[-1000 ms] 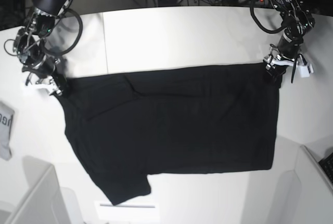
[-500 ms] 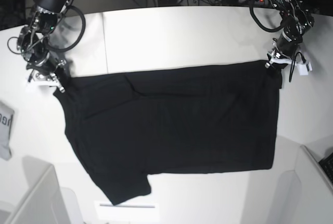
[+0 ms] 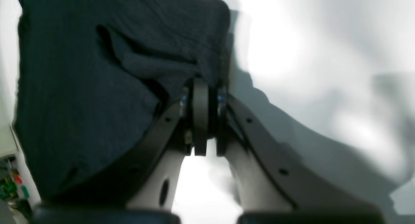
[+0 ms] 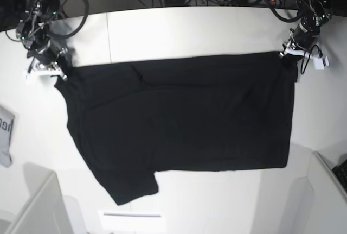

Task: Fold the T-shirt properly
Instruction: 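Pull the shoulders further toward the robot and release both grippers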

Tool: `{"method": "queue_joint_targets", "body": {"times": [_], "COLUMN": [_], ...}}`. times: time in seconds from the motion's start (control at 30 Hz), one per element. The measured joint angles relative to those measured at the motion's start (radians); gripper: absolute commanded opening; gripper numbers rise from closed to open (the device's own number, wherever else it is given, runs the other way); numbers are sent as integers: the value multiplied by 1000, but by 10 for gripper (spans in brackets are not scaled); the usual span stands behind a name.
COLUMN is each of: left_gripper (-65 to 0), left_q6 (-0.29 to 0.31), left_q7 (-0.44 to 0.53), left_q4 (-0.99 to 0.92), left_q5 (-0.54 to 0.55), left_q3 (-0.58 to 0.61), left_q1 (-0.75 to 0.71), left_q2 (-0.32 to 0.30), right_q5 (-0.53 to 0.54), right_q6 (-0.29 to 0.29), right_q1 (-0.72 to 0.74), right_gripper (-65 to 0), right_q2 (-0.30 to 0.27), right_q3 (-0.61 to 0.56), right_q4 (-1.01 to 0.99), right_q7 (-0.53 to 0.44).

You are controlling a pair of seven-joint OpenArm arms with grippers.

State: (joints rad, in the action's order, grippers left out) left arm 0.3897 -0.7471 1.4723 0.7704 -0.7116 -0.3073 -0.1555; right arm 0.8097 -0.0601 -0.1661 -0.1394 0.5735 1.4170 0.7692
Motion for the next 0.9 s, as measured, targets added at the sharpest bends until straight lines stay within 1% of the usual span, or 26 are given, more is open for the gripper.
{"method": "queue_joint_targets", "body": {"times": [0.1,0.17,0.37,0.5,0.67,0.9], "left_gripper": [-650,-650,-650,-650,-650,-650], "left_q6": [0,1,4,2,3,3], "left_q7": [0,-1,7,2,2,2], "left_q4": [30,49,66,118,169,170], "left_q5": [-6,-6,2,-3,-6,-6], "left_q3": [-1,-1,-1,-1,0,-1], "left_q1": [-45,-69,-120,-175,-228,-278], "left_q2": [0,0,-1,-3,-3,-3], "right_q5": [-10,-13,-18,-18,-18,-3], "right_q6": [5,17,18,18,18,15], "right_q1": [-45,-78,-174,-222,-257,-320], "right_gripper": [-650,-650,-650,-650,-650,-650], "right_q2": [2,8,25,27,28,28], "right_q3": [0,0,0,0,0,0], "right_q4": [63,105,201,246,264,267], "right_q7": [56,70,73,75,73,60]}}
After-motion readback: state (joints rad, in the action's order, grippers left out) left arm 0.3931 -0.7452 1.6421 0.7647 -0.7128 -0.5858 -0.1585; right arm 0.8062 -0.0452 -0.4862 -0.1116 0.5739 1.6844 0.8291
